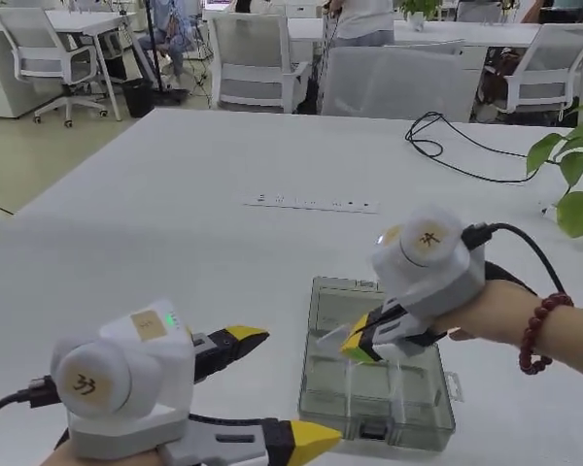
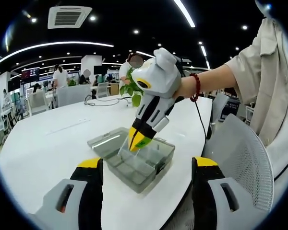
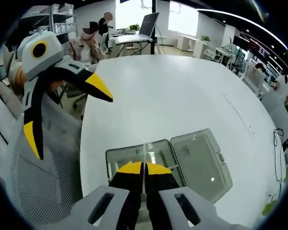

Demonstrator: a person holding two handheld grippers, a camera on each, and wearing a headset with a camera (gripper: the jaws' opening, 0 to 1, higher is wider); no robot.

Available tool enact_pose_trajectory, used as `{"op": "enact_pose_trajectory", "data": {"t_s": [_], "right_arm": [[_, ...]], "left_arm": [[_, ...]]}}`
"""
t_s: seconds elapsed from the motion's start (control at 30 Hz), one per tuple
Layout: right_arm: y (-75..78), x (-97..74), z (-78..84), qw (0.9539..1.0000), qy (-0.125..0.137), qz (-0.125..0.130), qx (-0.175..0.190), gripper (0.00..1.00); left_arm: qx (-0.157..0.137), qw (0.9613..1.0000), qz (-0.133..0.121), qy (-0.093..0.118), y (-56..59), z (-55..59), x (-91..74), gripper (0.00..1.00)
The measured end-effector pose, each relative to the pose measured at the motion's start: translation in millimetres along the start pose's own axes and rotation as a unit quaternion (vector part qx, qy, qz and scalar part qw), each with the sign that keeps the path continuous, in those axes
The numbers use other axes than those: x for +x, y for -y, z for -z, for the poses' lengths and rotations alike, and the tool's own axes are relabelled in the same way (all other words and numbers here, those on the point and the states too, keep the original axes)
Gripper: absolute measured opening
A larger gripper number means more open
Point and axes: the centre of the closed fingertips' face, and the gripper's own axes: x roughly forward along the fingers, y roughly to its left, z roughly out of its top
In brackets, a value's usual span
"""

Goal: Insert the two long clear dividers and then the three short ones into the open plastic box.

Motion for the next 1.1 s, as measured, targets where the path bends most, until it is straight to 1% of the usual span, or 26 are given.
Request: {"op": "enact_pose_trajectory", "data": {"t_s": [0.1, 0.13, 0.17, 0.3, 0.37, 0.5, 0.53, 0.57, 0.67, 0.73, 0.8, 0.87, 0.93, 1.03, 1.1], "right_arm": [[-2.4, 4.0, -1.7, 0.9996, -0.016, -0.009, -0.024, 0.02], [-2.8, 5.2, -1.9, 0.9994, -0.020, -0.011, -0.026, 0.02], [-3.2, 7.1, -2.3, 0.9987, -0.028, -0.014, -0.040, 0.02], [-6.1, 16.4, 0.2, 0.9955, -0.053, -0.022, -0.076, 0.02], [-5.8, 20.7, 1.7, 0.9951, -0.059, -0.025, -0.075, 0.01], [-7.2, 26.7, 6.0, 0.9936, -0.068, -0.030, -0.085, 0.01], [-7.8, 27.7, 7.3, 0.9929, -0.071, -0.031, -0.090, 0.01], [-8.8, 29.3, 8.4, 0.9914, -0.072, -0.036, -0.103, 0.01], [-8.1, 32.9, 9.6, 0.9915, -0.078, -0.035, -0.099, 0.01], [-9.2, 35.3, 11.5, 0.9898, -0.079, -0.040, -0.111, 0.01], [-9.5, 36.3, 12.8, 0.9894, -0.081, -0.040, -0.114, 0.01], [-9.3, 35.8, 12.4, 0.9894, -0.082, -0.040, -0.113, 0.01], [-8.5, 36.2, 12.3, 0.9903, -0.084, -0.040, -0.103, 0.02], [-10.0, 42.5, 16.4, 0.9887, -0.090, -0.041, -0.113, 0.02], [-9.3, 46.3, 17.5, 0.9889, -0.097, -0.041, -0.105, 0.02]], "left_arm": [[0.002, 1.0000, -0.002, -0.002, 0.6, 0.2, 0.6, 0.76], [0.004, 1.0000, -0.002, -0.003, 1.0, 0.4, 0.9, 0.77], [0.007, 1.0000, -0.003, -0.005, 1.7, 0.8, 1.2, 0.77], [0.006, 0.9999, -0.006, -0.006, 1.7, 1.8, 1.4, 0.76], [0.007, 0.9999, -0.010, -0.007, 0.9, 2.6, 1.7, 0.76], [0.007, 0.9999, -0.012, -0.005, 1.5, 1.2, 1.6, 0.76], [0.007, 0.9999, -0.013, -0.005, 1.3, 1.2, 1.5, 0.76], [0.006, 0.9999, -0.014, -0.005, 0.9, 1.5, 1.4, 0.76], [0.006, 0.9998, -0.018, -0.007, -1.0, 2.6, 0.0, 0.76], [0.004, 0.9998, -0.020, -0.006, -1.9, 2.7, -1.0, 0.76], [0.003, 0.9997, -0.022, -0.007, -2.6, 3.4, -1.8, 0.76], [0.003, 0.9997, -0.023, -0.009, -2.8, 4.1, -2.7, 0.76], [0.003, 0.9997, -0.024, -0.009, -2.7, 4.4, -3.1, 0.75], [0.004, 0.9997, -0.024, -0.009, -2.5, 4.5, -4.1, 0.75], [0.004, 0.9996, -0.026, -0.011, -2.9, 5.3, -5.1, 0.75]]}}
